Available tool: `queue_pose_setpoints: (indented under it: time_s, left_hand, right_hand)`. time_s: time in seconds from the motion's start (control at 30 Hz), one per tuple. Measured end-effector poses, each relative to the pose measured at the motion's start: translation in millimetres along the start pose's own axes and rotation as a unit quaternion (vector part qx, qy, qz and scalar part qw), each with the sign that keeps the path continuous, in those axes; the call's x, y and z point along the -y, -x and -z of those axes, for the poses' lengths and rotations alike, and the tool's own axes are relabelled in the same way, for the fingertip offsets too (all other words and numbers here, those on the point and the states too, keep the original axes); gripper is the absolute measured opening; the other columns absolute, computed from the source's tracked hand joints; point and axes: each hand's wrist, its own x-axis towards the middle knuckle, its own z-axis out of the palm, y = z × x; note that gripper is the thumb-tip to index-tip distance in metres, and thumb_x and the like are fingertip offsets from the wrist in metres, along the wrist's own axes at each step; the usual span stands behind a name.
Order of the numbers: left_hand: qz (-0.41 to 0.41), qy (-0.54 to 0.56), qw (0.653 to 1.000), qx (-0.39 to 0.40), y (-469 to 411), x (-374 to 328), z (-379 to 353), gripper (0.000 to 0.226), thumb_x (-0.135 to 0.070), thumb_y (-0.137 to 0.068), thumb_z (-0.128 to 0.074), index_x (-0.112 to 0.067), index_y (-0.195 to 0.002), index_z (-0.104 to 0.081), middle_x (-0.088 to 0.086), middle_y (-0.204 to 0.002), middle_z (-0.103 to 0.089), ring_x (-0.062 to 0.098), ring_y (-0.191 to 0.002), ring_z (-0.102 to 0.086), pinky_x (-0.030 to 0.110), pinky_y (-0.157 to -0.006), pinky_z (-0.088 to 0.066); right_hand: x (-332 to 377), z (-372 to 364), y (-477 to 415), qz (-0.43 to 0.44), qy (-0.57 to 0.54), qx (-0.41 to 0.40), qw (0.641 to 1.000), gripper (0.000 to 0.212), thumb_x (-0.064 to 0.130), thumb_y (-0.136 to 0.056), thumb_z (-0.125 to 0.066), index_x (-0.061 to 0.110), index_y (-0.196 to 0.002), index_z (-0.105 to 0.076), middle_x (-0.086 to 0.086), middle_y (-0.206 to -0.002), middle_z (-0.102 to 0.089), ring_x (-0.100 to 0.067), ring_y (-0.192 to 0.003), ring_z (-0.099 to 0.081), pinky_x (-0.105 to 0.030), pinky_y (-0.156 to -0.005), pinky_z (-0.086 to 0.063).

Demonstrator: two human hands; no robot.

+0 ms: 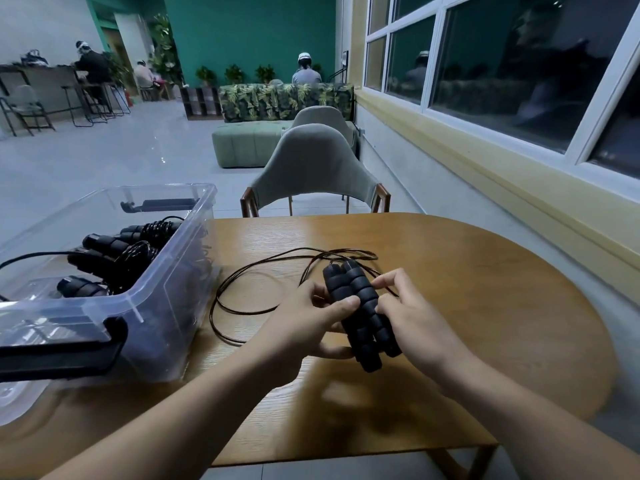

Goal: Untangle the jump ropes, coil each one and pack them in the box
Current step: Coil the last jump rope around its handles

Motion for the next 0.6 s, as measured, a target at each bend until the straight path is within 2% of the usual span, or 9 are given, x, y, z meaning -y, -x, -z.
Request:
queue_pose_setpoints:
  time_s: [0.1,0.2,0.23,0.3,0.33,0.4,0.47,0.53,0.6]
  left_hand:
    - [0.005,0.023,1.000,-0.007,-2,3,1,0.042,-0.017,-0.092,-0.081,-0.009,-0.126,-0.058,0.020,-0.122,-0.066,0.031,-0.104,-0.077,0.052,-0.073,-0.065]
    - [0.000,0.032,0.999,-0.017,-5,4,1,0.040,-0.008,-0.091,-0.082,-0.015,-0.125,-0.062,0.016,-0.107,-0.068,0.027,-0.095,-0.078,0.049,-0.075,-0.065]
    - [-0.001,0.032,0.999,-0.017,-5,4,1,0.040,-0.005,-0.090,-0.082,-0.014,-0.124,-0.063,0.014,-0.101,-0.068,0.026,-0.092,-0.078,0.046,-0.075,-0.065]
    - [0.000,0.042,0.999,-0.013,-6,4,1,0.041,-0.003,-0.088,-0.082,-0.013,-0.123,-0.064,0.010,-0.095,-0.071,0.027,-0.090,-0.079,0.042,-0.075,-0.064]
    - [0.000,0.049,0.999,-0.012,-6,4,2,0.042,-0.003,-0.088,-0.082,-0.012,-0.124,-0.064,0.009,-0.093,-0.072,0.028,-0.090,-0.079,0.041,-0.076,-0.064]
    - [-0.003,0.060,0.998,-0.011,-6,3,1,0.043,-0.002,-0.088,-0.082,-0.012,-0.125,-0.063,0.011,-0.095,-0.074,0.028,-0.091,-0.079,0.040,-0.075,-0.063]
    - [-0.004,0.054,0.998,-0.016,-5,3,1,0.043,-0.003,-0.089,-0.081,-0.013,-0.126,-0.062,0.012,-0.102,-0.076,0.027,-0.093,-0.079,0.038,-0.071,-0.063]
    - [-0.003,0.049,0.999,-0.012,-4,3,1,0.043,-0.004,-0.090,-0.079,-0.015,-0.128,-0.061,0.013,-0.109,-0.079,0.029,-0.098,-0.079,0.038,-0.070,-0.063]
    - [-0.007,0.062,0.998,0.004,-1,1,0,0.043,-0.005,-0.091,-0.079,-0.014,-0.129,-0.061,0.018,-0.114,-0.078,0.033,-0.102,-0.078,0.040,-0.075,-0.063]
  right_hand:
    - [-2,-3,-1,-0.011,-0.018,0.001,1.000,0.015,0.021,-0.108,-0.045,0.029,-0.120,-0.050,-0.021,-0.104,-0.071,-0.012,-0.067,-0.059,-0.027,-0.056,-0.045]
    - [-4,-8,-2,0.004,-0.010,-0.009,1.000,0.015,0.019,-0.109,-0.045,0.028,-0.120,-0.048,-0.012,-0.101,-0.071,-0.001,-0.058,-0.061,-0.019,-0.051,-0.048]
    - [-6,-10,-2,0.015,0.013,-0.012,1.000,0.016,0.018,-0.109,-0.046,0.029,-0.120,-0.047,-0.007,-0.102,-0.070,-0.001,-0.063,-0.065,-0.020,-0.054,-0.053]
    - [-13,-13,-6,0.044,0.087,-0.024,0.995,0.016,0.022,-0.106,-0.050,0.035,-0.116,-0.047,0.006,-0.110,-0.063,-0.009,-0.088,-0.068,-0.035,-0.075,-0.063]
    - [-15,-14,-6,0.055,0.115,-0.020,0.992,0.016,0.028,-0.103,-0.053,0.038,-0.113,-0.047,0.011,-0.114,-0.058,-0.012,-0.097,-0.064,-0.043,-0.083,-0.062]
    - [-16,-16,-5,0.081,0.151,-0.017,0.985,0.026,0.043,-0.094,-0.061,0.041,-0.114,-0.045,0.016,-0.118,-0.052,-0.011,-0.106,-0.059,-0.046,-0.091,-0.058]
    - [-15,-17,-2,0.104,0.183,-0.010,0.978,0.047,0.050,-0.086,-0.072,0.038,-0.121,-0.043,0.016,-0.121,-0.051,-0.009,-0.108,-0.057,-0.040,-0.093,-0.055]
    - [-15,-16,-2,0.119,0.205,-0.002,0.971,0.062,0.052,-0.080,-0.082,0.037,-0.126,-0.043,0.017,-0.122,-0.052,-0.007,-0.109,-0.058,-0.036,-0.092,-0.055]
    - [-16,-12,-4,0.131,0.219,-0.005,0.967,0.064,0.051,-0.078,-0.086,0.039,-0.126,-0.044,0.017,-0.120,-0.057,-0.007,-0.106,-0.061,-0.036,-0.088,-0.057]
